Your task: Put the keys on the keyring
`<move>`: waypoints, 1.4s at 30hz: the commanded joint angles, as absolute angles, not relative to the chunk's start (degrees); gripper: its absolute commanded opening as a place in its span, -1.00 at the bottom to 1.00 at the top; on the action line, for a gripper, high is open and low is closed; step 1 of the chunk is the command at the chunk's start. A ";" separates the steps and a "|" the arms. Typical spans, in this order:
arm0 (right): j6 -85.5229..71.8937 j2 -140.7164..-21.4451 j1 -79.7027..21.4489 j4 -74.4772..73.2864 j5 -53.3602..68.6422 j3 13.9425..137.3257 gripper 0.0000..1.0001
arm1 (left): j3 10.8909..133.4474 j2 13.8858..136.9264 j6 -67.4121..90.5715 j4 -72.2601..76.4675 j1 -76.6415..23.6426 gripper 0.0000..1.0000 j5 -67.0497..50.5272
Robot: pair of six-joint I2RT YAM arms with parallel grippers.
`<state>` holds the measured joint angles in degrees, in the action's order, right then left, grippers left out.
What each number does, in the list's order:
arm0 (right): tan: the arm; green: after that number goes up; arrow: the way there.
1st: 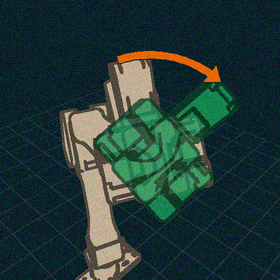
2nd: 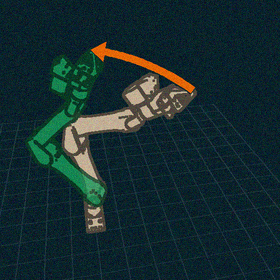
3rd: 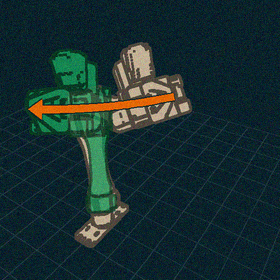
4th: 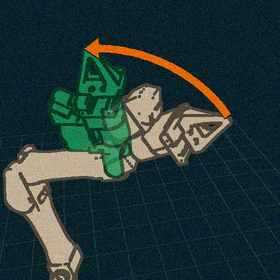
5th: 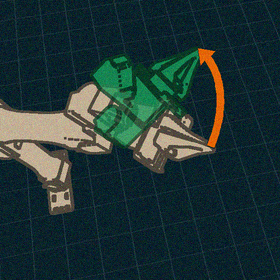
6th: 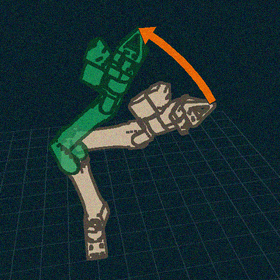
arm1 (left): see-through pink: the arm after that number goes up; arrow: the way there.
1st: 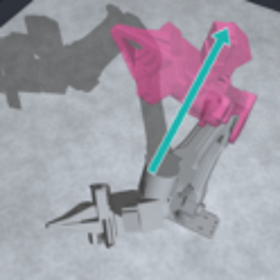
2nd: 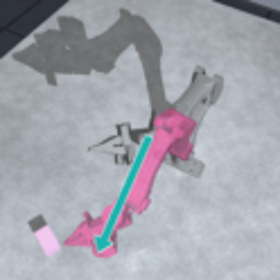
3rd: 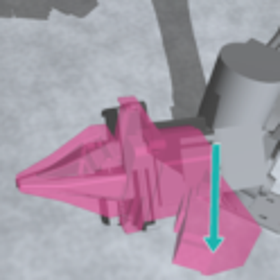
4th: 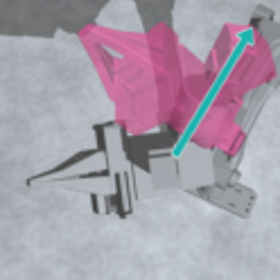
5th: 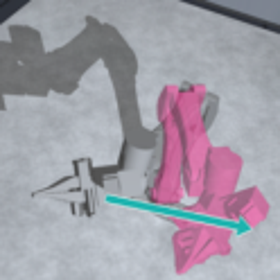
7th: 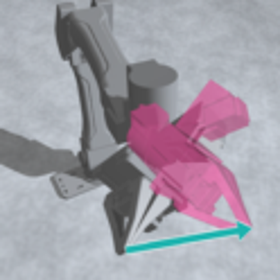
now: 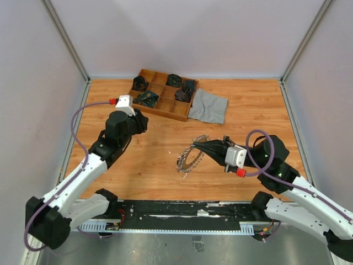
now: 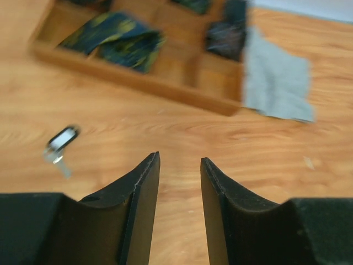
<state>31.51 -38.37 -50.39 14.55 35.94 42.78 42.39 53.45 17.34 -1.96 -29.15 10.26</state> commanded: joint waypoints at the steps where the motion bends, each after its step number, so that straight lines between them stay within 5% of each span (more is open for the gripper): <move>1: 26.49 -39.85 -51.42 9.27 32.44 47.05 -0.92 | 41.40 60.80 29.13 -8.59 -21.07 -0.19 17.57; 8: 24.21 -39.35 -51.42 9.78 31.75 45.42 -0.90 | 41.30 71.82 35.34 -10.55 -16.55 -0.19 26.01; 31: 24.21 -37.25 -51.42 10.19 31.62 42.35 -0.87 | 47.29 92.02 37.11 -1.08 -11.08 -0.07 26.82; 42: 23.91 -37.61 -51.42 10.69 32.35 41.81 -0.86 | 50.65 96.34 35.95 -1.47 -10.39 -0.23 29.29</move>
